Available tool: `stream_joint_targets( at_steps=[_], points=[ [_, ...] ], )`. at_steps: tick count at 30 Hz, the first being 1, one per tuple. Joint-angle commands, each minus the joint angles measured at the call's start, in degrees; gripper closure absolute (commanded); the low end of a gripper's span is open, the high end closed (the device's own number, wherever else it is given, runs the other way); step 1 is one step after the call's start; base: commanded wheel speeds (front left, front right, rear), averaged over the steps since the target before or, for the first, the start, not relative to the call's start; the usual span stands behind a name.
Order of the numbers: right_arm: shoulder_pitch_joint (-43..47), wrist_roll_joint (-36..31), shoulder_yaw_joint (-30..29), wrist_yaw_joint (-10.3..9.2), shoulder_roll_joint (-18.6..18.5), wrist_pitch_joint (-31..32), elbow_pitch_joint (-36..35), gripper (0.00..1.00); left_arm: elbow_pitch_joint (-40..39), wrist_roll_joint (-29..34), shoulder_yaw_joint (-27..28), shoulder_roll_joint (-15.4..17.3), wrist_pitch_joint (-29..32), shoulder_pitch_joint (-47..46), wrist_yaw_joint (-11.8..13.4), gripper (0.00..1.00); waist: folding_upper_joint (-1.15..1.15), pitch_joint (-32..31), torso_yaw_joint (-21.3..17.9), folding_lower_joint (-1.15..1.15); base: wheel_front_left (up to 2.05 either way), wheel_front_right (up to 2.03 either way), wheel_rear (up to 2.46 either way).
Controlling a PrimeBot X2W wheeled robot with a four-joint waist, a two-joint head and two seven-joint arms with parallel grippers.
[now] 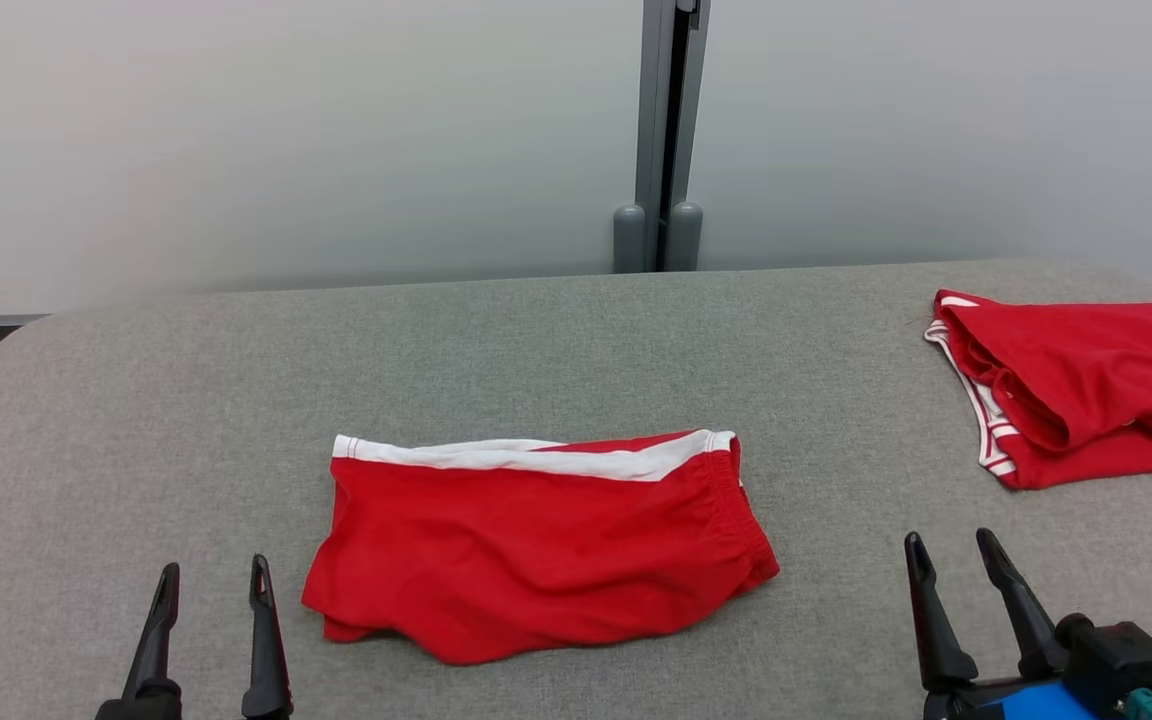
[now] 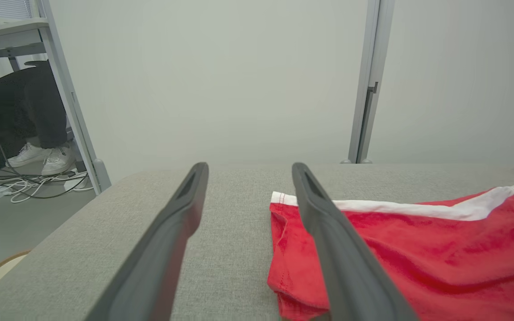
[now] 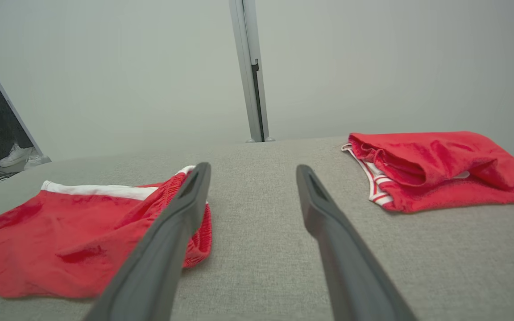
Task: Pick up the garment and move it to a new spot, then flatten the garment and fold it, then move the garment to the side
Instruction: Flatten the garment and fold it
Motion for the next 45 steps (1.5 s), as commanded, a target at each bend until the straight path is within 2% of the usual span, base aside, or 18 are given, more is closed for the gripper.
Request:
stream_joint_targets(
  at_steps=[1,15,24,28,31,36,45],
  points=[
    [1.0,-0.5,-0.1,0.03,0.2,0.0,0.2,0.0,0.2,0.2,0.3,0.0,-0.2,0.3,-0.3,0.0,0.0,-0.1,0.0,0.0,0.0,0.0,0.0],
    [2.2,-1.0,0.7,0.02,0.8,0.0,2.4,0.0,2.1,1.5,1.6,-1.0,-0.2,0.0,-1.5,0.0,0.0,-0.5,0.3,0.0,0.0,0.0,0.0],
    [-6.0,-2.1,5.3,0.03,0.8,0.0,6.2,0.0,2.0,2.0,1.3,-1.5,-0.2,-1.9,-2.2,0.0,0.0,0.6,1.0,0.0,0.0,0.0,0.0],
    [-13.8,-3.4,8.9,0.02,0.7,0.0,10.9,0.0,2.0,2.3,0.4,-1.7,-0.2,-3.3,-2.5,0.0,0.0,1.9,2.6,0.0,0.0,0.0,0.0],
    [-18.1,-3.4,9.1,0.02,0.7,0.0,15.2,0.0,1.7,2.0,-0.1,-1.8,-0.2,-4.3,-2.6,0.0,0.0,3.3,3.9,0.0,0.0,0.0,0.0],
    [-23.9,-4.4,9.3,0.02,0.8,0.0,26.2,0.0,1.8,1.4,-0.9,-2.1,-0.2,-5.9,-2.3,0.0,0.0,5.7,6.0,0.0,0.0,0.0,0.0],
    [-28.1,-3.8,8.2,0.02,0.7,0.0,39.5,0.0,2.2,0.7,-1.9,-2.1,-0.2,-6.8,-1.6,0.0,0.0,7.4,7.3,0.0,0.0,0.0,0.0]
  ],
)
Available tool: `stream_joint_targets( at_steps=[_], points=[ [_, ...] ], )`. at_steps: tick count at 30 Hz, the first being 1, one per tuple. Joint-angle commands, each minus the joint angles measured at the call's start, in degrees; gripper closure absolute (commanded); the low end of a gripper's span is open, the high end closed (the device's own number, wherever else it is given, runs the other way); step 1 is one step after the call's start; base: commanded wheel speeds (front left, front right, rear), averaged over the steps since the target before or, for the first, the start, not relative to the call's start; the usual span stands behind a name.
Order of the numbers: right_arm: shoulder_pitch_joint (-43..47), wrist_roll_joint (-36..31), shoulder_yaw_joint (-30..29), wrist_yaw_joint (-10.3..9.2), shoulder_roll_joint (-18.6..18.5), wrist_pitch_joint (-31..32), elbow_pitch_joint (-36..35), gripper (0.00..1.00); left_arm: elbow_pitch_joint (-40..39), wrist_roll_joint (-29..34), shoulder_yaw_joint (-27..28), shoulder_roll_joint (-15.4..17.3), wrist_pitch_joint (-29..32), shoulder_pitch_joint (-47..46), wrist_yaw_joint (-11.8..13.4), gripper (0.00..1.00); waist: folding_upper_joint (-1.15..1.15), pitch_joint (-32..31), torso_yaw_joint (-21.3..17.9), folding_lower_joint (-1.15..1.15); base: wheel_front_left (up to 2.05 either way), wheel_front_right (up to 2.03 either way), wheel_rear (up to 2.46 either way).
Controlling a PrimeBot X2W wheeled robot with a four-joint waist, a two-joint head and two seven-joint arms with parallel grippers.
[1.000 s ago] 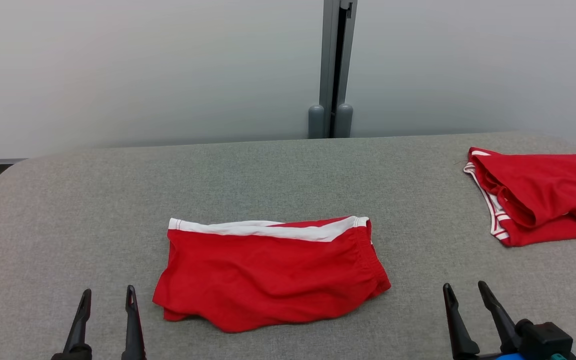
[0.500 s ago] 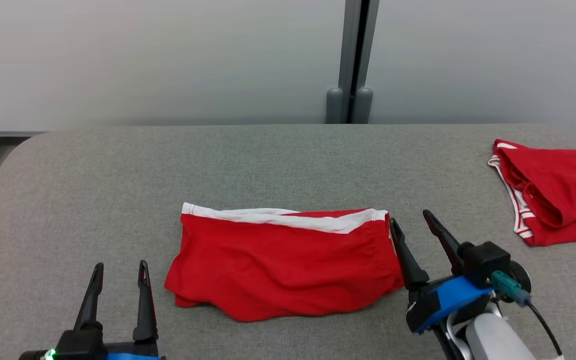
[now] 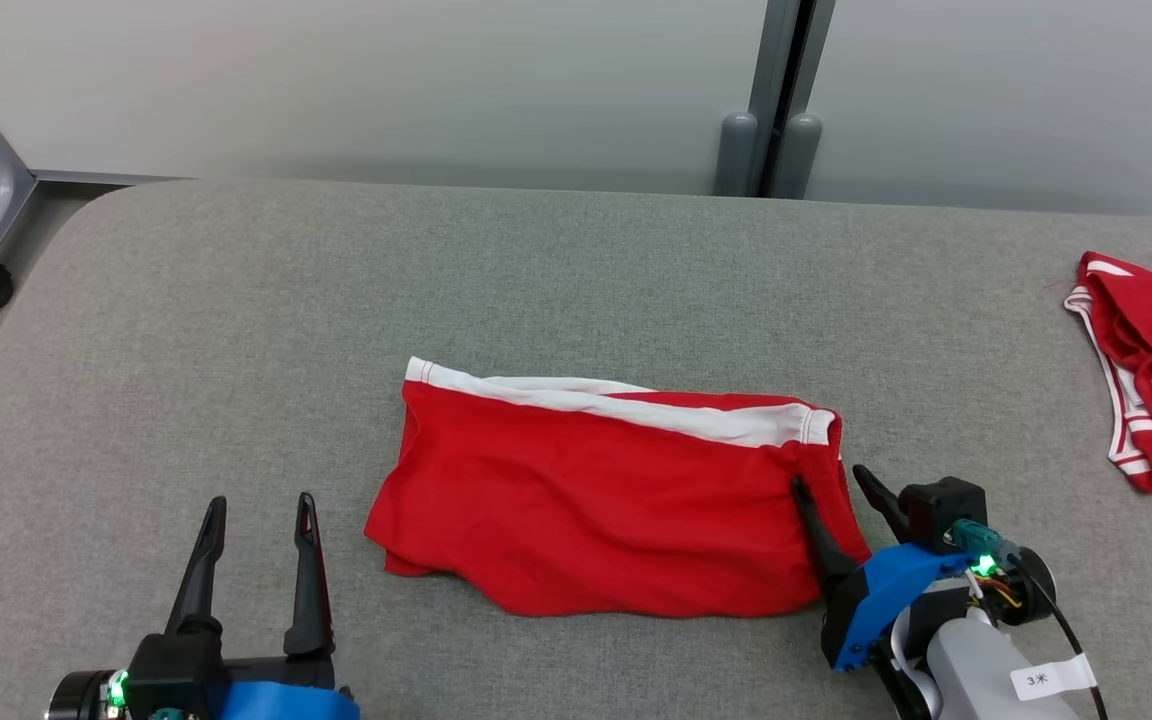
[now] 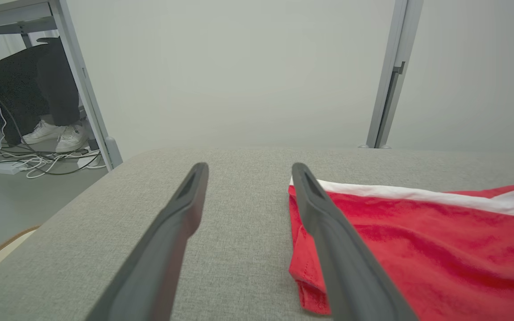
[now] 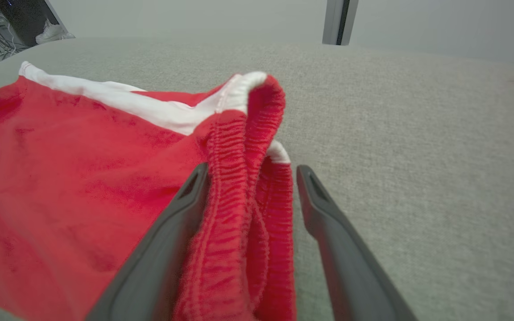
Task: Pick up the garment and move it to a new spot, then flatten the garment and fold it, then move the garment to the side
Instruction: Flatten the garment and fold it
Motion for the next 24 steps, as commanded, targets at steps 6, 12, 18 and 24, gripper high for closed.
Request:
stream_joint_targets(
  at_steps=[6,12,18,24],
  points=[
    [-0.9,2.1,-0.6,0.01,-0.1,0.0,4.6,0.0,0.2,-0.8,-0.8,-0.1,-0.2,-1.9,0.7,0.0,-0.01,0.6,-0.4,-0.01,0.0,0.0,0.0],
    [-0.5,9.7,4.6,0.02,-0.1,0.1,7.5,0.0,0.4,-1.0,-1.6,-0.1,-0.2,-2.4,0.9,0.0,-0.01,0.7,-0.6,-0.01,0.0,0.0,0.0],
    [-1.9,15.6,9.7,0.02,-0.1,0.1,6.6,1.0,0.4,-1.4,-1.6,-0.1,-0.2,-2.3,0.9,0.0,-0.01,0.6,-0.9,-0.01,0.0,0.0,0.0],
    [-2.7,16.9,9.1,0.01,-3.1,0.0,4.8,1.0,0.5,-1.0,-1.1,-0.1,-0.2,-0.9,0.9,0.0,-0.01,-0.1,-2.1,-0.01,0.0,0.0,0.0]
  ],
)
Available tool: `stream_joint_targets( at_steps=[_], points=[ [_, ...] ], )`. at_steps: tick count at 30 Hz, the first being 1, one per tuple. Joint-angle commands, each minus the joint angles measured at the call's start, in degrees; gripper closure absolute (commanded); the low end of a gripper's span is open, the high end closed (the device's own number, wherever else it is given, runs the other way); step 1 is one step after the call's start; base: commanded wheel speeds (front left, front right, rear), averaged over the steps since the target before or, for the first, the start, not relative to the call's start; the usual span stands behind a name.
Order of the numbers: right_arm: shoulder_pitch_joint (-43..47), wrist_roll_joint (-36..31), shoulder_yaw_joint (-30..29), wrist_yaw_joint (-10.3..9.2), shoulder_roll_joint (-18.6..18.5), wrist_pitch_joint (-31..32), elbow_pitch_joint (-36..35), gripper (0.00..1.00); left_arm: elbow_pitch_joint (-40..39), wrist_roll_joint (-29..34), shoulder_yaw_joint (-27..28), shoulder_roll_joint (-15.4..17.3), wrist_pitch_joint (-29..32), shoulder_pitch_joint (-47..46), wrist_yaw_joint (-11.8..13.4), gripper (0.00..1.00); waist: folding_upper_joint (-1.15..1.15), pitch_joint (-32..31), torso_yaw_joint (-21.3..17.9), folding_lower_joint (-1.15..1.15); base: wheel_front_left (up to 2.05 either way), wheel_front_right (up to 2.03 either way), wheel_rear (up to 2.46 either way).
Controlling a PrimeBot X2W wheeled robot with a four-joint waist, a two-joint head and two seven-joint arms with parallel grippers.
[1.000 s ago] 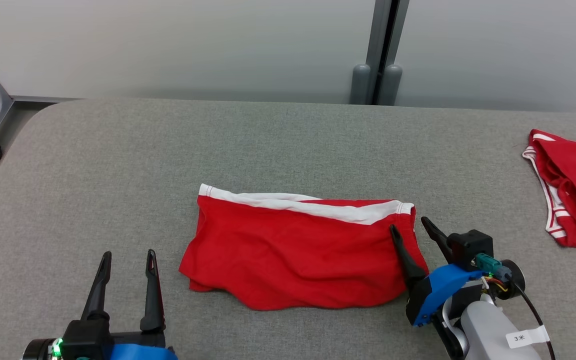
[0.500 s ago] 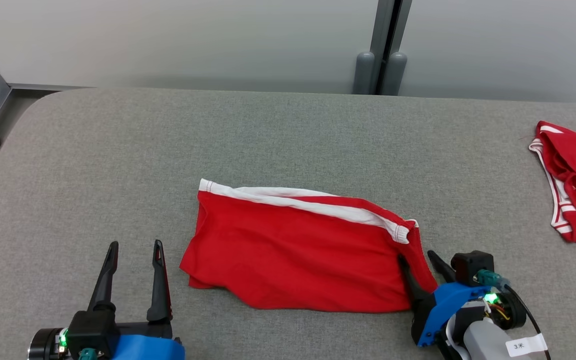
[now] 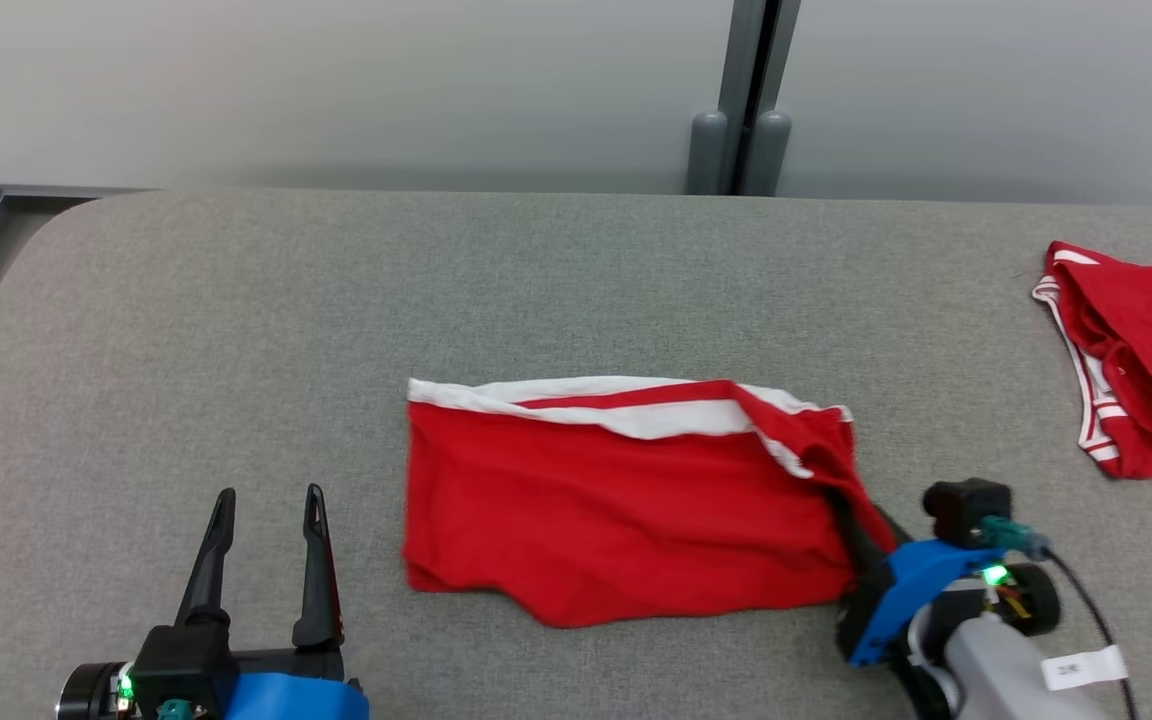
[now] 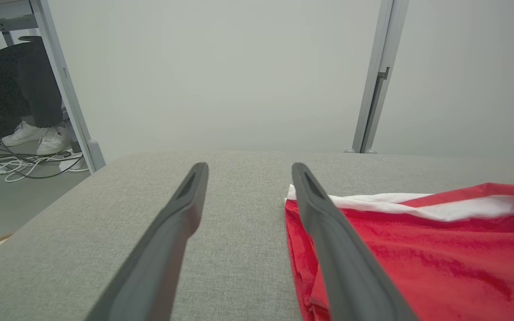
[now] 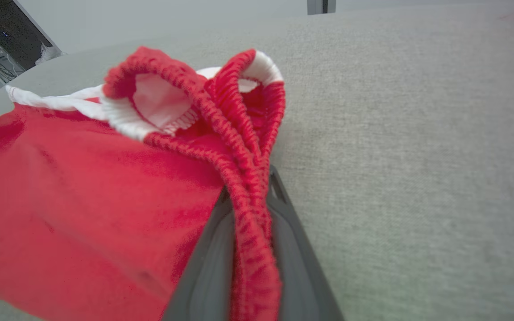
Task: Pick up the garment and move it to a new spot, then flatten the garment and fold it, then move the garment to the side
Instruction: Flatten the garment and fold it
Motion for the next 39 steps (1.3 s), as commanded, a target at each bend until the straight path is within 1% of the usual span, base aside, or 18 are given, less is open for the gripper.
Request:
stream_joint_targets(
  at_steps=[1,7,8,9,11,13,16,26,32,39],
  points=[
    [-0.4,0.6,-0.4,0.01,-2.3,0.0,-0.5,1.0,0.1,0.3,0.1,-0.1,-0.2,0.4,-0.1,0.0,0.0,-0.6,-0.6,0.0,0.0,0.0,0.0],
    [0.6,2.8,-0.5,0.01,-9.1,0.0,0.1,1.0,-0.1,0.1,0.1,-0.1,-0.2,0.8,-0.3,0.0,0.0,-1.6,-1.8,0.0,0.0,0.0,0.0],
    [0.6,2.8,-0.5,0.01,-9.1,0.0,0.1,1.0,-0.1,0.1,0.1,-0.1,-0.2,0.8,-0.3,0.0,0.0,-1.6,-1.8,0.0,0.0,0.0,0.0],
    [0.6,4.4,-0.2,0.01,-10.4,0.3,0.6,1.0,-0.1,0.0,0.1,-0.1,-0.2,0.9,-0.4,0.0,0.0,-1.9,-2.2,0.0,0.0,0.0,0.0],
    [0.0,5.7,0.6,0.01,-11.6,1.0,0.6,1.0,0.0,-0.1,0.0,-0.1,-0.2,1.1,-0.3,0.0,0.0,-2.0,-2.6,0.0,0.0,0.0,0.0],
    [-0.3,6.7,1.1,0.01,-11.9,1.7,0.4,1.0,0.0,-0.1,-0.1,-0.1,-0.2,1.2,-0.3,0.0,0.0,-2.0,-2.7,0.0,0.0,0.0,0.0],
    [-0.9,10.2,3.1,0.01,-11.7,3.5,-1.7,1.0,0.2,-0.3,-0.2,-0.1,-0.2,1.5,-0.3,0.0,0.0,-2.3,-3.1,0.0,0.0,0.0,0.0],
    [-2.0,20.1,11.1,0.02,-11.0,7.6,-12.2,1.0,0.8,-0.4,-0.7,-0.1,-0.2,1.6,-0.7,0.0,0.0,-3.4,-3.2,0.0,0.0,0.0,0.0],
    [-3.9,22.6,14.6,0.02,-9.6,9.4,-15.9,1.0,0.5,-0.7,-1.6,-0.1,-0.2,1.7,-0.1,0.0,0.0,-3.4,-2.5,0.0,0.0,0.0,0.0],
    [-6.2,22.4,17.0,0.02,-6.3,9.8,-15.2,1.0,0.5,-1.3,-2.5,-0.1,-0.2,0.8,0.0,0.0,0.0,-2.5,-0.7,0.0,0.0,0.0,0.0]
  ],
)
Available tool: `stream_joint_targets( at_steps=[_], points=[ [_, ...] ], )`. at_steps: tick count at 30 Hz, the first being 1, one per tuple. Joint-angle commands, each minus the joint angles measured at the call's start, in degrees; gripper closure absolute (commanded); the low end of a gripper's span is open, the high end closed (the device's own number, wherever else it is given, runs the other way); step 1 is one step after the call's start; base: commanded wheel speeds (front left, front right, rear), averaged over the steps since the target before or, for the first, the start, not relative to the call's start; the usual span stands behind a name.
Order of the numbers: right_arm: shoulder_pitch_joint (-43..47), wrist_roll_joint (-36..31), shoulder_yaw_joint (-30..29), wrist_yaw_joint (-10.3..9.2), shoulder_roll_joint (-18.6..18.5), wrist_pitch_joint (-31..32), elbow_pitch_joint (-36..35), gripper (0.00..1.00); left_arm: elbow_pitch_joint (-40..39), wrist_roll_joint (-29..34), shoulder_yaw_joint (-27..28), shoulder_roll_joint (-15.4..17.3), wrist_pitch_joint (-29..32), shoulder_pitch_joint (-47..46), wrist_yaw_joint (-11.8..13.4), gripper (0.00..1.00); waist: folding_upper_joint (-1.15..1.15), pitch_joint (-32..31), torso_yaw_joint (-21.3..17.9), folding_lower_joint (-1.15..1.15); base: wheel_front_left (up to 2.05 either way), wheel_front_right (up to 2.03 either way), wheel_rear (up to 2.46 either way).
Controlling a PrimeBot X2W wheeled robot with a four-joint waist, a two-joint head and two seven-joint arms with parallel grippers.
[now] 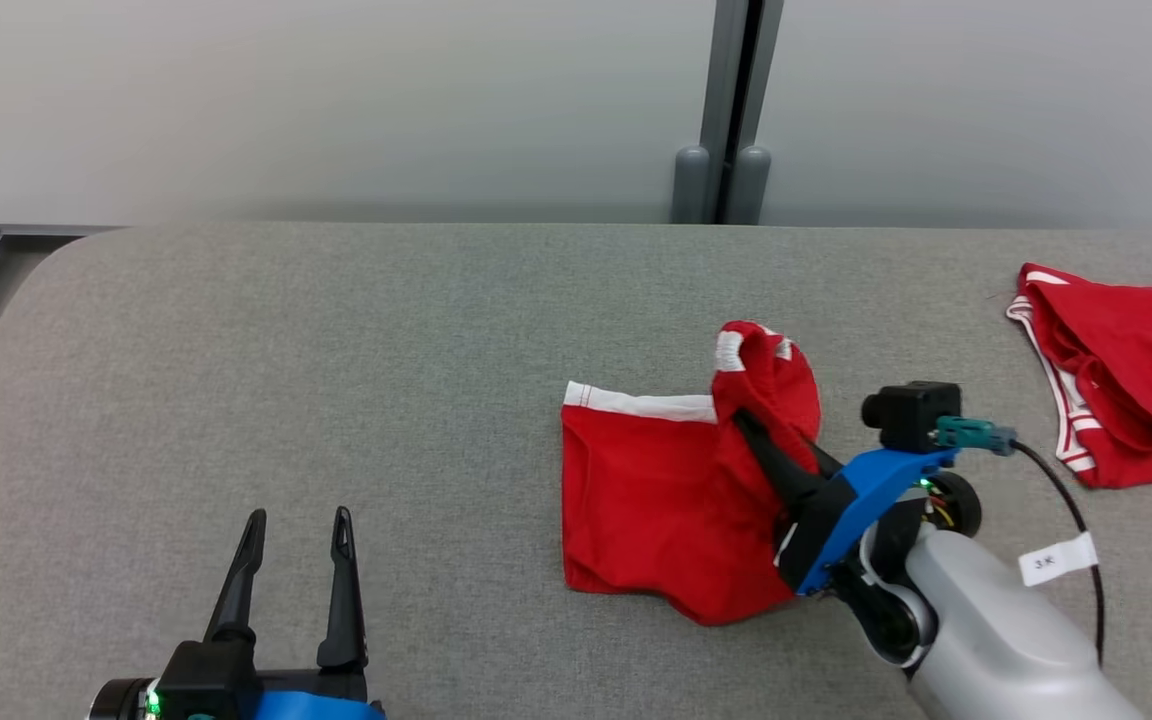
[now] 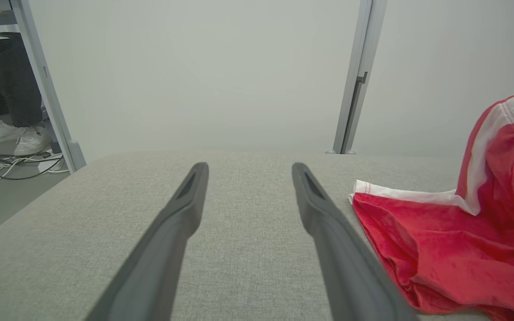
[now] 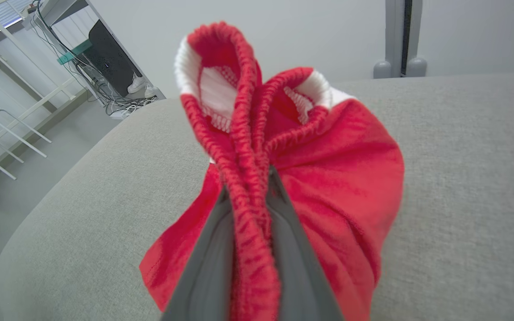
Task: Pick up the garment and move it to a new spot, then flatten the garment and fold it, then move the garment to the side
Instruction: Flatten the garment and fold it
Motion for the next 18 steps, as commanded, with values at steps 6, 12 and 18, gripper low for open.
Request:
stream_joint_targets(
  at_steps=[6,12,18],
  points=[
    [-2.3,-2.7,2.1,0.03,3.4,-1.2,3.8,1.0,-0.1,-0.6,-0.9,0.0,-0.2,-1.6,0.3,0.0,0.0,1.4,1.8,0.0,0.0,0.0,0.0],
    [-3.5,-4.4,2.8,0.03,6.3,-3.3,8.9,1.0,0.0,-1.0,-1.7,0.0,-0.2,-2.7,0.8,0.0,0.0,2.4,2.8,0.0,0.0,0.0,0.0],
    [-4.7,-5.9,3.5,0.03,8.4,-6.5,13.6,0.0,0.1,-1.4,-2.3,0.0,-0.2,-3.5,1.4,0.0,0.0,2.7,2.8,0.0,0.0,0.0,0.0]
  ],
)
